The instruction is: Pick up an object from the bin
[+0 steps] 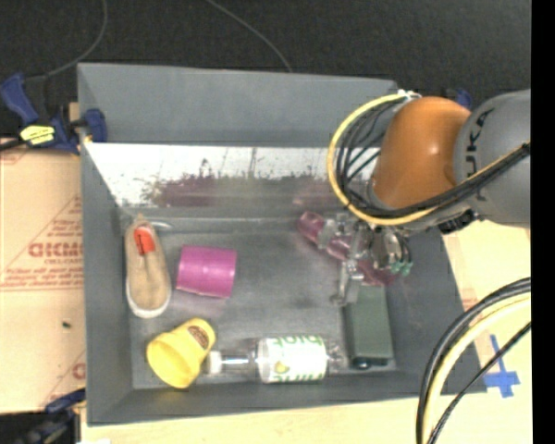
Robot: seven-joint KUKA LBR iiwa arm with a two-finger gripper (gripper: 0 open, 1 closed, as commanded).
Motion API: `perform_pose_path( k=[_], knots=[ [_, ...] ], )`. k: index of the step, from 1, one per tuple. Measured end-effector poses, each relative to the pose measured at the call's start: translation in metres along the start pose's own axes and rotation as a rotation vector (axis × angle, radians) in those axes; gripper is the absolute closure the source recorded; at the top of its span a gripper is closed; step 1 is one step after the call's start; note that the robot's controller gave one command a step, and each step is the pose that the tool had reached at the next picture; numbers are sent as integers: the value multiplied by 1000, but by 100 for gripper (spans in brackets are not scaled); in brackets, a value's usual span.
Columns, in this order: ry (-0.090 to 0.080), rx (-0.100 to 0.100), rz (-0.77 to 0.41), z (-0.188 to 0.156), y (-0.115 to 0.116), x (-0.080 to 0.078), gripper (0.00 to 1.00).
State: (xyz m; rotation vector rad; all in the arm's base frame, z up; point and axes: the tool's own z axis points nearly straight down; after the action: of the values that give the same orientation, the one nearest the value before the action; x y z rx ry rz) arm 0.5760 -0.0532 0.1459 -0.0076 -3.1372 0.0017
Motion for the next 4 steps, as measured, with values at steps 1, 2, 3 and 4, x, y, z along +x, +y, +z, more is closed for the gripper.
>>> perform_pose_path(
  k=[1,2,3,4],
  knots=[
    [-8,1,-2,-5,0,-2,0],
    [-19,-1,100,69,-48,-74,0],
    [-20,2,185,5,-82,-51,0],
    [-25,-5,230,45,-39,-43,0]
  ],
)
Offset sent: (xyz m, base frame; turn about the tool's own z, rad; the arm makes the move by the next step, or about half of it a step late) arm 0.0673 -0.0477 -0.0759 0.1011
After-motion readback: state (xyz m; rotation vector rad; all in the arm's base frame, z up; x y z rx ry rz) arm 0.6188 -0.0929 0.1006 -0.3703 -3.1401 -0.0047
